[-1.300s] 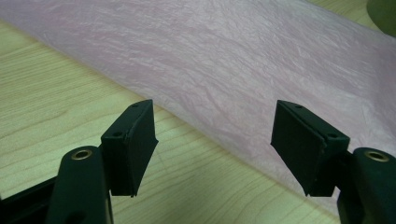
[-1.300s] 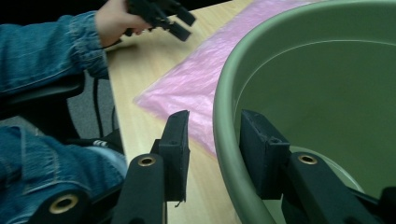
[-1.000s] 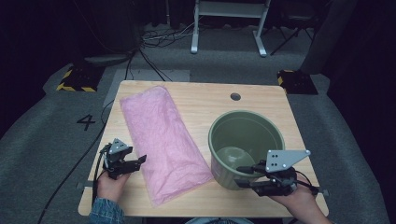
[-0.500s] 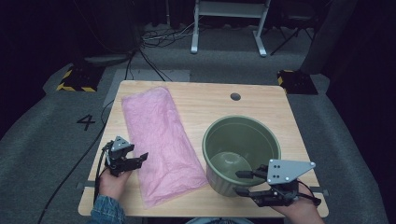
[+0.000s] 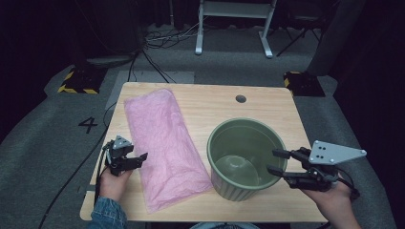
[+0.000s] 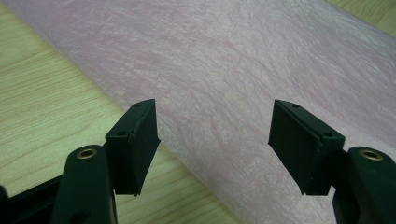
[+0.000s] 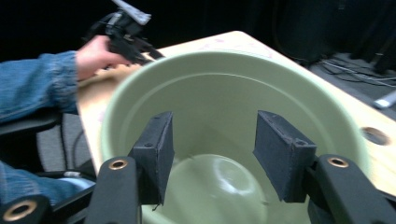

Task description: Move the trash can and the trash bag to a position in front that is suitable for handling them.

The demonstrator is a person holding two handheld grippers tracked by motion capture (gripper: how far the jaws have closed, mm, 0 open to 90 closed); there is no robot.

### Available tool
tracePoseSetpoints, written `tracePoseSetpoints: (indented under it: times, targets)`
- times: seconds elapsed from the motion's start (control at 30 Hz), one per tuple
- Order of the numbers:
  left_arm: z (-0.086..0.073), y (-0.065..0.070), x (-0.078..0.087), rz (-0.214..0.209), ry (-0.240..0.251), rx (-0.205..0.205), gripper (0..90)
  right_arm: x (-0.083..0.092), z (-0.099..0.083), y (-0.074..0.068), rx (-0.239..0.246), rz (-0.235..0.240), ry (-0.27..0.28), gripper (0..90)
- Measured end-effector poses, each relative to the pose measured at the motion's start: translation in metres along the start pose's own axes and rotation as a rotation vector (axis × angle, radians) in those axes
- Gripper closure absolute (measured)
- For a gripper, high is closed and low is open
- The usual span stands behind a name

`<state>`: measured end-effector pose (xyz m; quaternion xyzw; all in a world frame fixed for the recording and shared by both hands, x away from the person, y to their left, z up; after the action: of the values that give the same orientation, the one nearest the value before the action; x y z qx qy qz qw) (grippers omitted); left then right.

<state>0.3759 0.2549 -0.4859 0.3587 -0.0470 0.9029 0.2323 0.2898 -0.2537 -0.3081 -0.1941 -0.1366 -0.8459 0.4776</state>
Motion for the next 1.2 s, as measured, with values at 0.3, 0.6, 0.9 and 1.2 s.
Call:
tracePoseSetpoints:
  times: [0.3, 0.6, 0.9, 1.2]
  targets:
    - [-0.001, -0.004, -0.002, 0.002, -0.011, 0.008, 32.5, 0.021, -0.025, 0.031, -0.064, -0.145, 0.011, 43.0]
    - [0.000, -0.007, -0.004, -0.007, -0.014, 0.008, 32.4, 0.037, -0.074, 0.068, -0.177, -0.284, -0.017, 41.1]
    - [0.001, -0.007, -0.009, -0.017, -0.021, 0.002, 32.4, 0.015, -0.131, 0.077, -0.247, -0.335, -0.077, 40.5]
    - [0.000, -0.010, -0.011, -0.009, -0.039, 0.015, 32.4, -0.020, -0.178, 0.088, -0.248, -0.395, -0.183, 40.5]
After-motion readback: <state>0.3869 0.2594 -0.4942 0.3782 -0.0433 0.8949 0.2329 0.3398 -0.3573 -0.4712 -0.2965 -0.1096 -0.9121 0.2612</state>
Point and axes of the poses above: each handheld gripper's, and its own axes: x roughly backward along the jaws, z roughly out of its top, y roughly to its right, the point moved 2 cm from there along -x, roughly forward along the jaws
